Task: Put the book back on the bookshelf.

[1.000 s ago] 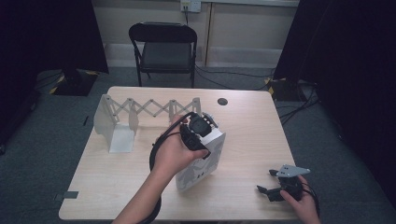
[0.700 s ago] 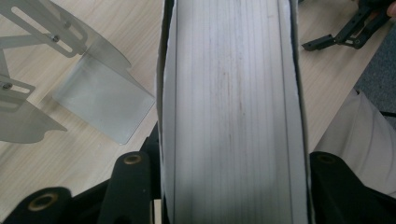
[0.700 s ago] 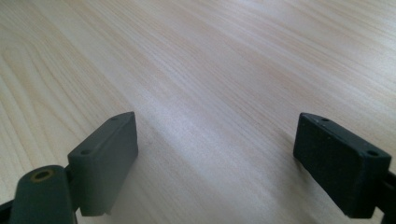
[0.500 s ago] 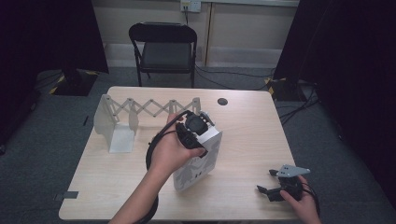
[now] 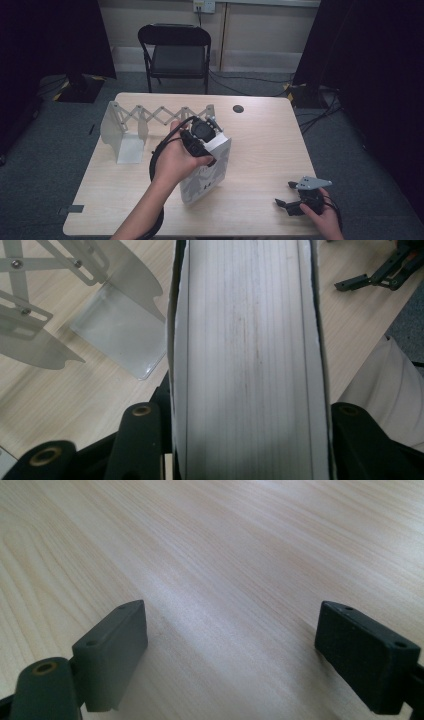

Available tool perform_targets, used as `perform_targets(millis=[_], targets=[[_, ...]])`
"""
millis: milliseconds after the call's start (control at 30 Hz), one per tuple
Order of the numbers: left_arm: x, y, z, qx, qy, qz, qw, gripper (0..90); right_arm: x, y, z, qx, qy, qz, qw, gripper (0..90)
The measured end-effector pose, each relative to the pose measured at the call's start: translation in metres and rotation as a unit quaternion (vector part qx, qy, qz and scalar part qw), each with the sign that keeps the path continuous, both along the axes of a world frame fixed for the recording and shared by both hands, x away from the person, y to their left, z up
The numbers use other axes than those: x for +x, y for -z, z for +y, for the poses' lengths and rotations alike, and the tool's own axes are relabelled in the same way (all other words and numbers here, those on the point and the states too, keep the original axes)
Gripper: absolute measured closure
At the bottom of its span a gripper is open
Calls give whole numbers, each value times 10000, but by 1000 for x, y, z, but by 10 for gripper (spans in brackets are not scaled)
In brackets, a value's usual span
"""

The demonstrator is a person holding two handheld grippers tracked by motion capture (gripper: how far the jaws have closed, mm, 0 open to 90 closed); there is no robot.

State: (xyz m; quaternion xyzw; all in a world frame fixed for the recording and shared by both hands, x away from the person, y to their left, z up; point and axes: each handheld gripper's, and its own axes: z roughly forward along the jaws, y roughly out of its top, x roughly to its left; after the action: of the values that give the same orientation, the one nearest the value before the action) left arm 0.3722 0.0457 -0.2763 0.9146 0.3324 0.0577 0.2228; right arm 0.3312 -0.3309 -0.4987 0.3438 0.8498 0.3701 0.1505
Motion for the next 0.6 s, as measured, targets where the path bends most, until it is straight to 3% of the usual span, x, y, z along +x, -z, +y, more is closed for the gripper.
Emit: perform_targets(millis=[600], targets=[[1, -1, 17, -21, -318, -25, 9995, 535, 0, 0, 0, -1, -2, -2, 10000, 131]])
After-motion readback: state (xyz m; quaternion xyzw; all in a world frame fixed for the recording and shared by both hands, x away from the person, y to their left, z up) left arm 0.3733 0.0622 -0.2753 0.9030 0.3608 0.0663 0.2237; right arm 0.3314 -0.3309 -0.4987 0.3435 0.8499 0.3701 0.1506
